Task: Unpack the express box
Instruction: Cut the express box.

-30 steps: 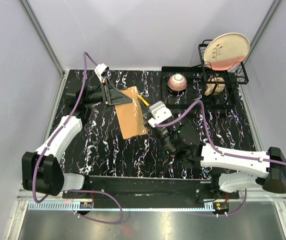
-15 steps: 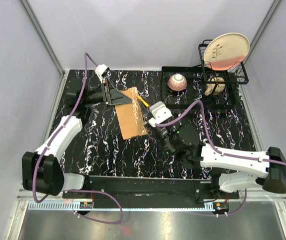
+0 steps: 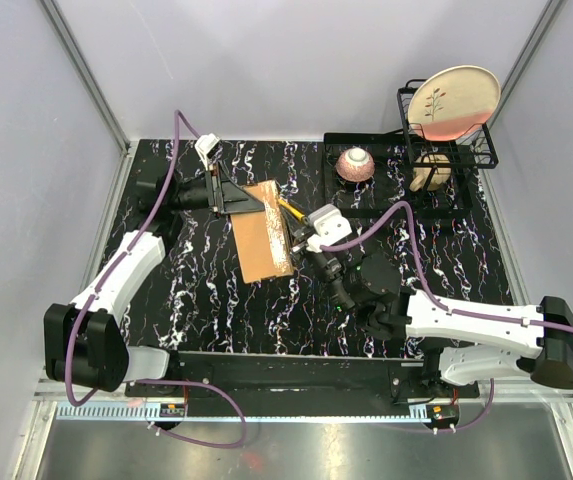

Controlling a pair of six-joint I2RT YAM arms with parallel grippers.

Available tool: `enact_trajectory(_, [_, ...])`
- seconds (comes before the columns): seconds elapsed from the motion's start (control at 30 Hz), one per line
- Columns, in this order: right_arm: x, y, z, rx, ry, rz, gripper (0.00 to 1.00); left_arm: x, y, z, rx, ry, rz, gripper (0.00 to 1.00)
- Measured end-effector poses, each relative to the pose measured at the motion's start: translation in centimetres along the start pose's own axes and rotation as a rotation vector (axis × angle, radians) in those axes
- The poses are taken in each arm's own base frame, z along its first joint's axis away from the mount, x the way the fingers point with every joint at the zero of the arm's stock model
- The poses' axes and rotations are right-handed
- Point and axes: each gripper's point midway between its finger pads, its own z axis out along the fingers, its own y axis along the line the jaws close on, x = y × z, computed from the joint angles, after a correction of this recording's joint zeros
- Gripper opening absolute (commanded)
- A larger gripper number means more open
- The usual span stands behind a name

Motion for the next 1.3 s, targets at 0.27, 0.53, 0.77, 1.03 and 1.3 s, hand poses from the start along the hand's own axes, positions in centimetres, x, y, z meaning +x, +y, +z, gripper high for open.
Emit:
enact_trajectory(0.27, [1.9, 0.6, -0.4, 0.002, 0.06, 0.001, 0.0, -1.3, 1.2, -0.5, -0.109, -0.037, 0.014, 0.0])
enact_trajectory(0.53, [3.1, 0.9, -0.3, 0.015, 0.088, -0.012, 0.0, -1.2, 2.2, -0.8, -0.184, -0.04, 0.006, 0.0])
enact_trajectory(0.77, [3.6, 1.0, -0.5, 0.021, 0.107, -0.011, 0.0, -1.4, 2.6, -0.9, -0.216, -0.057, 0.003, 0.0])
enact_trajectory(1.03, [4.4, 1.6, -0.9, 0.015, 0.132, -0.022, 0.0, -2.5, 2.9, -1.6, -0.263, -0.104, 0.007, 0.0])
enact_trajectory(1.3, [4.5, 1.9, -1.2, 0.011, 0.138, -0.023, 0.0, -2.7, 3.0, -1.8, -0.266, -0.111, 0.003, 0.0])
